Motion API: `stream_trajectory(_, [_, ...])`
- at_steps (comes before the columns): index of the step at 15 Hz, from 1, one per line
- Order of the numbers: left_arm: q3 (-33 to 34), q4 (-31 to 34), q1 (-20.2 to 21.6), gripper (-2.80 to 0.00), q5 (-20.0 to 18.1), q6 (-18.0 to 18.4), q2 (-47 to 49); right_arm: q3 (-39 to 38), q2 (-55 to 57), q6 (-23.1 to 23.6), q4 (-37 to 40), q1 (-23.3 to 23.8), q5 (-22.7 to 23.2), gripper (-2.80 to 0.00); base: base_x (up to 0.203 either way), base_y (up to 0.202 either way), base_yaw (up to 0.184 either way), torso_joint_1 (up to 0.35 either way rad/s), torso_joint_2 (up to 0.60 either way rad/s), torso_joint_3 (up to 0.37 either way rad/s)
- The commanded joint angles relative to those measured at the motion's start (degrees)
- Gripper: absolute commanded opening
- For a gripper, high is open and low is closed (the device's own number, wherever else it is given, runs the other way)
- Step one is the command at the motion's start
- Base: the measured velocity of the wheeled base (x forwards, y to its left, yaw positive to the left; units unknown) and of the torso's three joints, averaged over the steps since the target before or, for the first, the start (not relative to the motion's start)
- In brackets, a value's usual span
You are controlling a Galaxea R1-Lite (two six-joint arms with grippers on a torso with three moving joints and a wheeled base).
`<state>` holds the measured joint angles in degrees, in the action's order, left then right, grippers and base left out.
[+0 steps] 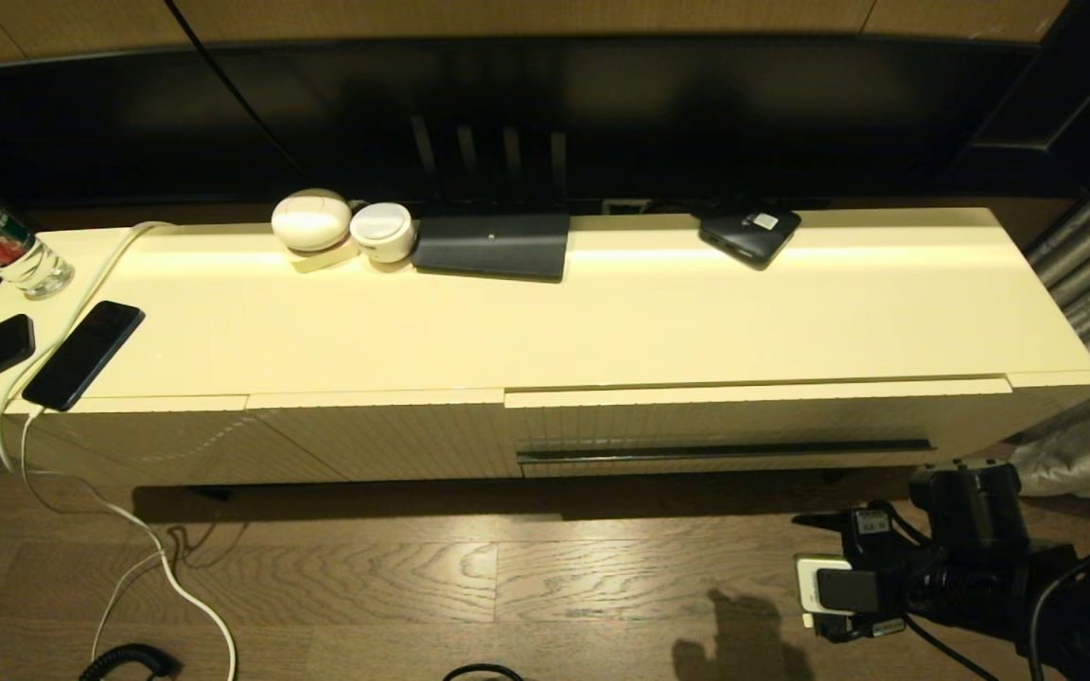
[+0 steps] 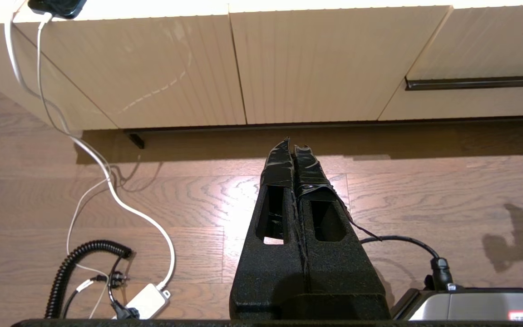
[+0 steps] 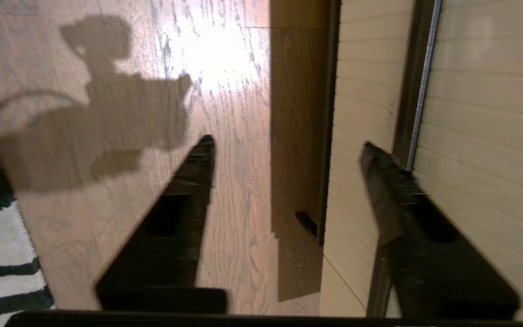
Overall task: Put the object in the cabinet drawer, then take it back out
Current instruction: Open the drawer
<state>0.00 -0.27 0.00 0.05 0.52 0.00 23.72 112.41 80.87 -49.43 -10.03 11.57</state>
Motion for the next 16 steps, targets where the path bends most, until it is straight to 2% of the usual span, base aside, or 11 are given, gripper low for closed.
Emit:
stream_trajectory(1, [0.1, 0.0, 0.0, -2.80, 0.0, 0.0, 0.0, 0.6, 1.7, 0.8, -0.3, 0.1, 0.4, 0.00, 0.000, 0.000, 0.000, 0.000, 0.00, 0.000])
stream_trajectory(3, [0.1, 0.0, 0.0, -2.80, 0.0, 0.0, 0.0, 2.5, 3.8, 1.3, -0.1, 1.1, 2.4, 0.00, 0.000, 0.000, 0.000, 0.000, 0.00, 0.000])
stream_trajectory(7, [0.1, 0.0, 0.0, -2.80, 0.0, 0.0, 0.0, 6.5, 6.9, 3.3, 1.0, 2.1, 3.3, 0.00, 0.000, 0.000, 0.000, 0.000, 0.00, 0.000])
stream_trajectory(16, [0.1, 0.0, 0.0, -2.80, 0.0, 0.0, 0.0, 13.4, 12.5, 3.6, 1.2, 2.8, 3.5, 0.00, 0.000, 0.000, 0.000, 0.000, 0.00, 0.000])
